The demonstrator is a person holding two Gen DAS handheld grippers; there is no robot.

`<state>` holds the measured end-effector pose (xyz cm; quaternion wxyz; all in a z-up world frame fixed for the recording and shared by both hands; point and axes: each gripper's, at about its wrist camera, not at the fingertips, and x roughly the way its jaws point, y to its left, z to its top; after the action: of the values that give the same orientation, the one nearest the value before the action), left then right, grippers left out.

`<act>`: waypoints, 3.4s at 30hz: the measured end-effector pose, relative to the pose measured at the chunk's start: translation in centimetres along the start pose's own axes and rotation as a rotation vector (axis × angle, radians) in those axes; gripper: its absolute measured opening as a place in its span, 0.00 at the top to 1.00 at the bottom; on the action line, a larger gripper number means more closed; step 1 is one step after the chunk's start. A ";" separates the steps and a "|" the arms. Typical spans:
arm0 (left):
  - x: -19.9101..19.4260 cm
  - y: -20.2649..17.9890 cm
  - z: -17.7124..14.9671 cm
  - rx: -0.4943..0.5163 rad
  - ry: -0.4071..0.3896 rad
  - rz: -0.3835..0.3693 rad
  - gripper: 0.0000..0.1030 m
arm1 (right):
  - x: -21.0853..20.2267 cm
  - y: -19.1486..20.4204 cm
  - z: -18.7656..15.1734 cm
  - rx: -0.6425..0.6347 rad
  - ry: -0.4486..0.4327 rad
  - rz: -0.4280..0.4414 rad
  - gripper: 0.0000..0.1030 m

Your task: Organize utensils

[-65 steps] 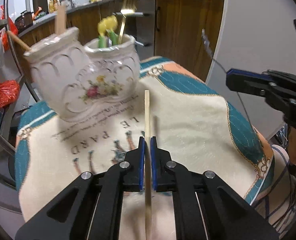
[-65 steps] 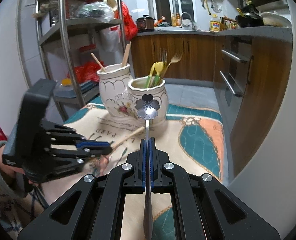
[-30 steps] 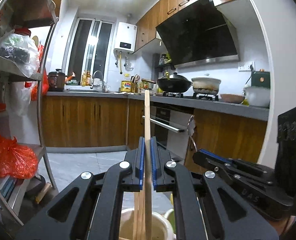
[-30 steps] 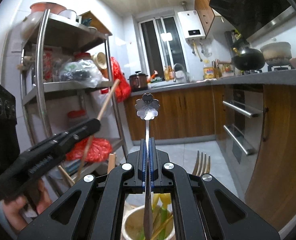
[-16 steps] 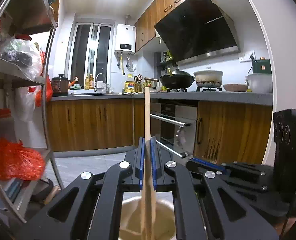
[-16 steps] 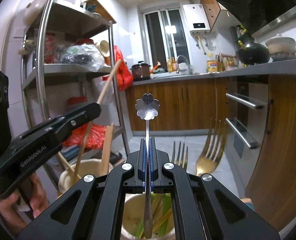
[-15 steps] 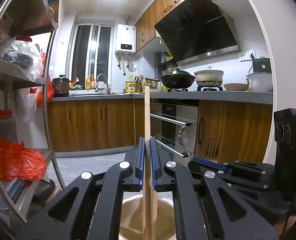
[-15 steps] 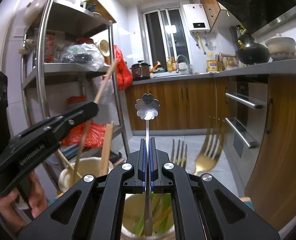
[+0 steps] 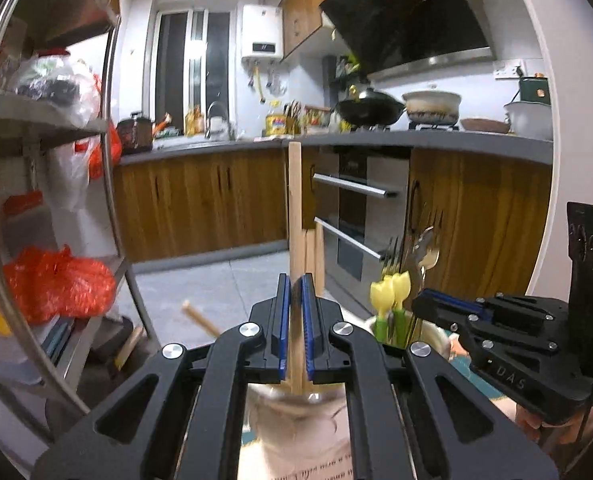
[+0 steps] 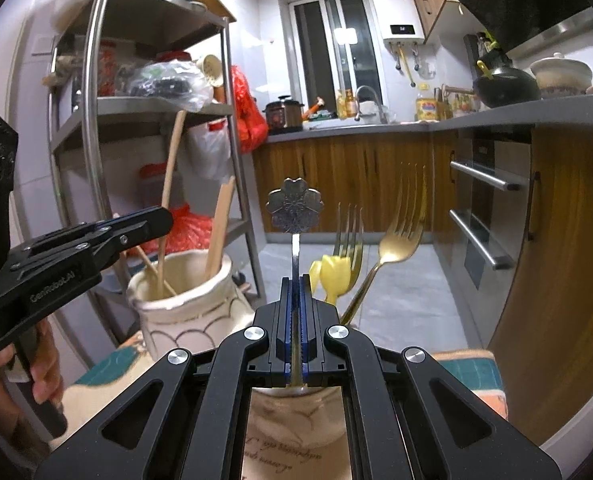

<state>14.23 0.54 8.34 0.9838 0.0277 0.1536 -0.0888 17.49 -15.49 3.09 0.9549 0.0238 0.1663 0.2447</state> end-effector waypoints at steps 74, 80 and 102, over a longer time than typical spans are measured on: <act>-10.6 0.4 -9.0 -0.021 -0.032 -0.027 0.05 | -11.5 2.5 -5.7 -0.079 -0.049 -0.126 0.07; -10.6 0.6 -9.0 -0.023 -0.031 -0.012 0.05 | -11.5 2.9 -5.8 -0.081 -0.050 -0.127 0.07; -10.4 0.4 -9.1 -0.012 -0.022 -0.012 0.05 | -11.6 2.8 -5.9 -0.081 -0.051 -0.126 0.07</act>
<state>1.83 3.38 2.85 0.9850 0.0201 0.1435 -0.0940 4.74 -18.78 1.45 0.9726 -0.0189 0.1329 0.1899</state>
